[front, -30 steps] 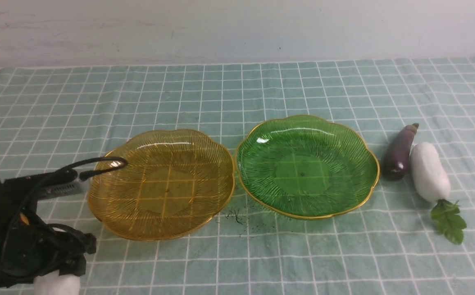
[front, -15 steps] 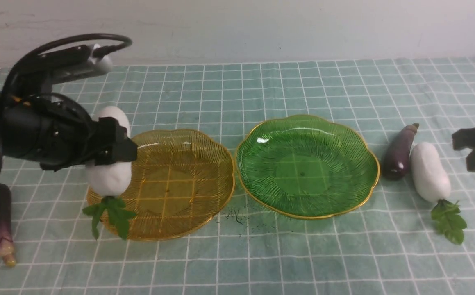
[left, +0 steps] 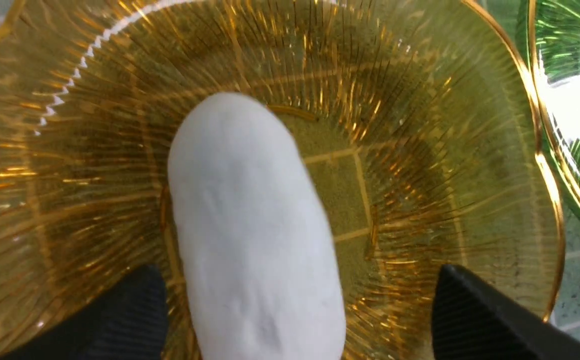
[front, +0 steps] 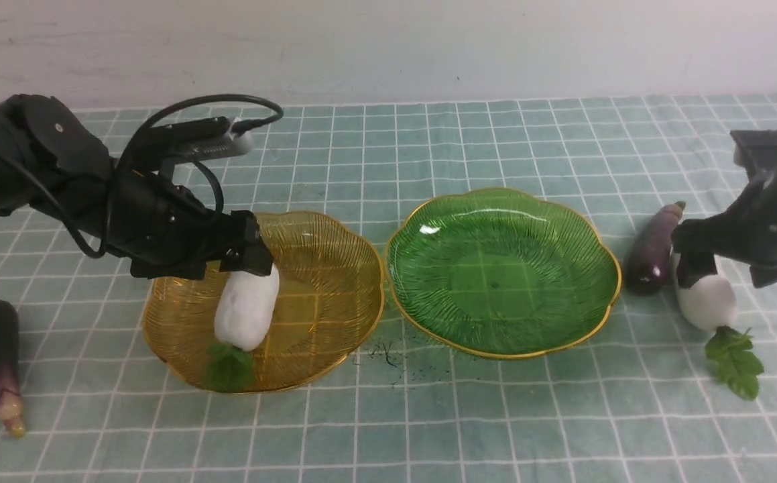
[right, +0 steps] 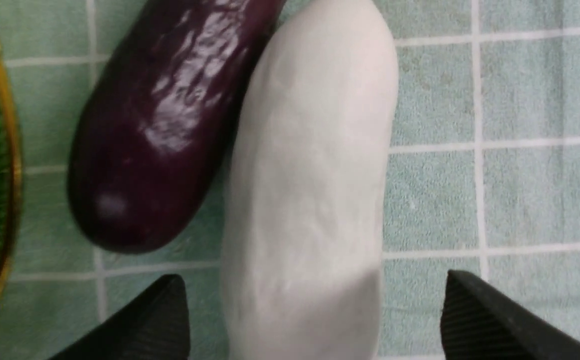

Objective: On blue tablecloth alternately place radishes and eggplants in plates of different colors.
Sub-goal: 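Pick up the white radish and place it in the left plate, then place the white radish onto the plate beside the other radish with the right gripper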

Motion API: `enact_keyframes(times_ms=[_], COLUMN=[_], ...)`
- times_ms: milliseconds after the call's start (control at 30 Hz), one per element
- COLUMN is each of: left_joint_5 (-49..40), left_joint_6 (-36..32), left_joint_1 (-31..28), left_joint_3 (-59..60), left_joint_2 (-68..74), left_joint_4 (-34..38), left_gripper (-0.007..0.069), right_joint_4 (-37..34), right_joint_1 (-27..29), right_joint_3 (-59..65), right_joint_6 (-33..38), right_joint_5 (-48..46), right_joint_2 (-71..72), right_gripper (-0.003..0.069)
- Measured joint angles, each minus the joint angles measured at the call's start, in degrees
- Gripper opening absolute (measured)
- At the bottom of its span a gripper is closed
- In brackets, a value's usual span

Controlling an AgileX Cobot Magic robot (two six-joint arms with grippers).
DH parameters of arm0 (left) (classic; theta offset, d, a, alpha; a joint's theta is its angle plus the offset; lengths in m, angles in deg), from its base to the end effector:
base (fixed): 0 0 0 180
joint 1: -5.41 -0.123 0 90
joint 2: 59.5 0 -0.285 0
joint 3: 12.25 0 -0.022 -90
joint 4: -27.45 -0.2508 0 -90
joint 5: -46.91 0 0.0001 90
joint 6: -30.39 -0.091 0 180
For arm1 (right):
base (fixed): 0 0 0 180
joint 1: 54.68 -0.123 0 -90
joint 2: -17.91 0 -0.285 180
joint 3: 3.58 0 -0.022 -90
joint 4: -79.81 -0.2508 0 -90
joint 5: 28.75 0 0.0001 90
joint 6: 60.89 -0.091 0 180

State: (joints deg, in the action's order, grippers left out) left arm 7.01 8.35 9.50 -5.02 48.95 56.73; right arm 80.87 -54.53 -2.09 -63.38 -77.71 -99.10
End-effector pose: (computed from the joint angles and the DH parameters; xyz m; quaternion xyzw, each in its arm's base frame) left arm 0.3636 -0.0547 0.2283 0.0626 0.9563 -0.1651 0.2332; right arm 0.3800 -0.0023 0.1877 0.0176 0.9938 -0.0054 0.1093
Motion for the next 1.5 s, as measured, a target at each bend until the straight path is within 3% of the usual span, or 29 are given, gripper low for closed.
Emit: enact_keyframes(times_ms=[133, 200, 233, 300, 333, 400, 533, 767, 967, 1200, 1300, 1400, 1500], left_joint_5=[-1.11, -4.15, -6.34, -9.42, -11.46, -13.78, -16.02, -15.63, -17.52, -19.84, -20.2, -20.29, -20.29], left_joint_6=[0.0, 1.08, 2.27, 3.95, 4.87, 6.65, 11.65, 14.9, 14.86, 13.89, 12.61, 12.1, 12.07], left_joint_1=[0.0, -0.3, -0.75, -1.82, -3.22, -5.78, -13.64, -29.64, -31.95, -31.9, -31.9, -31.9, -31.9], left_joint_3=[-2.7, -5.15, -6.51, -8.3, -9.25, -9.75, -7.56, 0.81, 1.94, 1.94, 1.94, 1.94, 1.94], left_joint_2=[0.0, -0.74, -1.52, -3.1, -4.7, -7.33, -12.26, -14.92, -14.92, -14.92, -14.92, -14.92, -14.92], left_joint_4=[0.0, -0.91, -2.06, -4.16, -6.87, -10.51, -14.0, -12.74, -10.53, -10.95, -11.56, -12.12, -14.1], left_gripper=[0.0681, 0.0627, 0.0553, 0.0409, 0.027, 0.0094, 0.0005, -0.0008, -0.0008, 0.002, 0.0076, 0.0215, 0.0333], right_joint_4=[0.5, 0.58, 0.69, 0.75, 0.56, -0.08, -5.68, -28.93, -44.91, -48.61, -49.63, -49.24, -48.05], right_joint_1=[0.0, 0.0, 0.0, 0.24, 0.5, 1.18, 0.41, -12.74, -26.39, -30.4, -30.85, -30.85, -30.85], right_joint_3=[-1.03, -1.23, -1.62, -2.18, -2.45, -2.64, -2.82, -3.2, -6.81, -17.84, -23.35, -28.48, -30.71], right_joint_6=[-0.11, -0.11, -0.29, -0.6, -1.16, -2.22, -2.5, 9.72, 19.65, 20.13, 19.53, 17.81, 16.74], right_joint_5=[0.15, -0.07, -1.15, -2.84, -4.4, -6.42, -6.78, 1.46, 8.47, 6.96, 3.9, 0.16, -0.86], right_joint_2=[-3.41, -3.87, -3.81, -3.07, -1.8, 1.8, 10.06, 14.52, 3.29, -9.09, -14.11, -18.11, -19.01], right_gripper=[0.0571, 0.048, 0.043, 0.0442, 0.0443, 0.0443, 0.0443, 0.0443, 0.0443, 0.0443, 0.0443, 0.0477, 0.0575])
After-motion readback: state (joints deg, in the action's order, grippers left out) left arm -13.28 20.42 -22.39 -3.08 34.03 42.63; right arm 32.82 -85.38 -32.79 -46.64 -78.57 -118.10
